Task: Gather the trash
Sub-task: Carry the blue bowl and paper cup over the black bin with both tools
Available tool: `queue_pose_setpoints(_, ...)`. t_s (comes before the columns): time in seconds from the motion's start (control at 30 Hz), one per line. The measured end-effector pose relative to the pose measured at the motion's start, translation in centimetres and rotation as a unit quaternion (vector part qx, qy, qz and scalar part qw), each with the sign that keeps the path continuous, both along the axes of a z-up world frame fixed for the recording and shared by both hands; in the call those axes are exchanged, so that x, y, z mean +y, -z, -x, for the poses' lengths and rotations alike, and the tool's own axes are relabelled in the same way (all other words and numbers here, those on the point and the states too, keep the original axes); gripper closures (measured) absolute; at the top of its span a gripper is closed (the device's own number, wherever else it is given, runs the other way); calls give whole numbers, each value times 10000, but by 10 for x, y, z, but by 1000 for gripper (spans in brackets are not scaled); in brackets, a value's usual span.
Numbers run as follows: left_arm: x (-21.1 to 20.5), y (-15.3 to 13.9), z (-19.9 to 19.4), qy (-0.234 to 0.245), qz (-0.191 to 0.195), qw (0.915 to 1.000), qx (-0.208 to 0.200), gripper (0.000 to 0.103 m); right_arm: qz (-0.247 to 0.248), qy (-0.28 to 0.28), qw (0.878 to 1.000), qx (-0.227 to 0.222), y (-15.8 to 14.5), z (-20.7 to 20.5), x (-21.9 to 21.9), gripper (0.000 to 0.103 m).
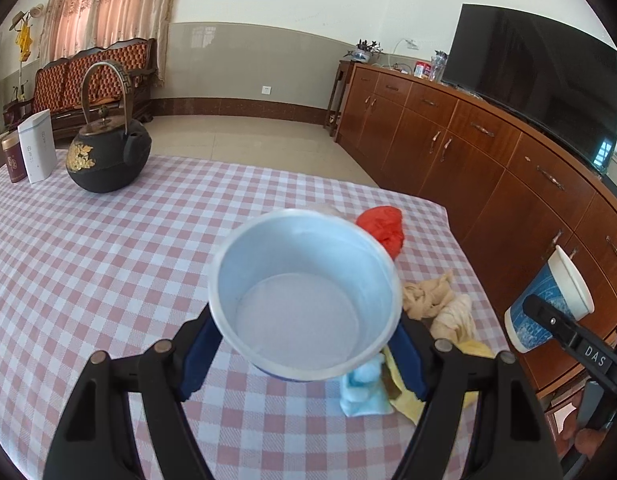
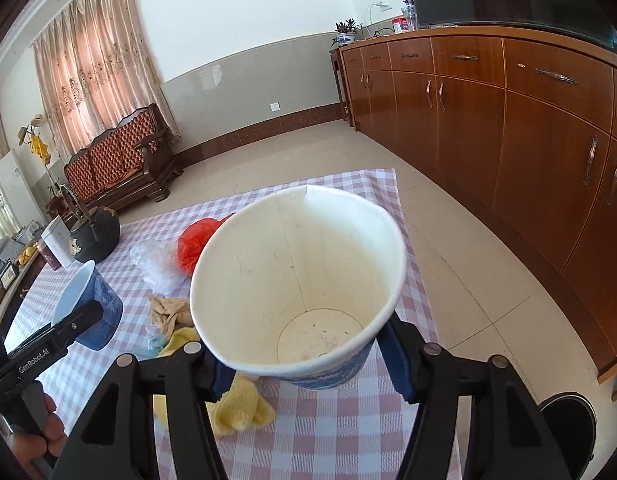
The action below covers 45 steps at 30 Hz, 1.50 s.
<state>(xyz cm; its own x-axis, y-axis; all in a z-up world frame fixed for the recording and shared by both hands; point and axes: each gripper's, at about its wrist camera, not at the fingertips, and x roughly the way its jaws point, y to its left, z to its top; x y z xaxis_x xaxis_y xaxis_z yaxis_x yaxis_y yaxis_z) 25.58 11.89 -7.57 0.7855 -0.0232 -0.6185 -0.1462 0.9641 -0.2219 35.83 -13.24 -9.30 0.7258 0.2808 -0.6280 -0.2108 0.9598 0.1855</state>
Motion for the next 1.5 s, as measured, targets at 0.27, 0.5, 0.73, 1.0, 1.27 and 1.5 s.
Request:
queue_pose_setpoints(0.27,-44,-12,39,528,92,9985,-111,26,-81,-25,10000,13,-10,63,-28,40)
queue_pose_setpoints(0.5,-86,-9,62,981,189,9950,-38,26,-243,147,9995,127,-4,109,-60,40)
queue_pose_setpoints(0.73,-132,-6,71,1432,269,9893,39,26,-293,488,9982,208,6,138,-100,40)
queue_pose_setpoints(1.0,-205,0,71,2194,382,9748,162,26,-372,1156,9919,366,18,162,-164,40)
queue_pose_setpoints(1.27,-278,14,67,2908,518,9543,449,26,-467,1991,9771,583,33,187,-247,40)
queue_pose_setpoints(1.5,-330,33,66,3286,492,9406,697,26,-597,2548,9612,875,59,199,-306,40)
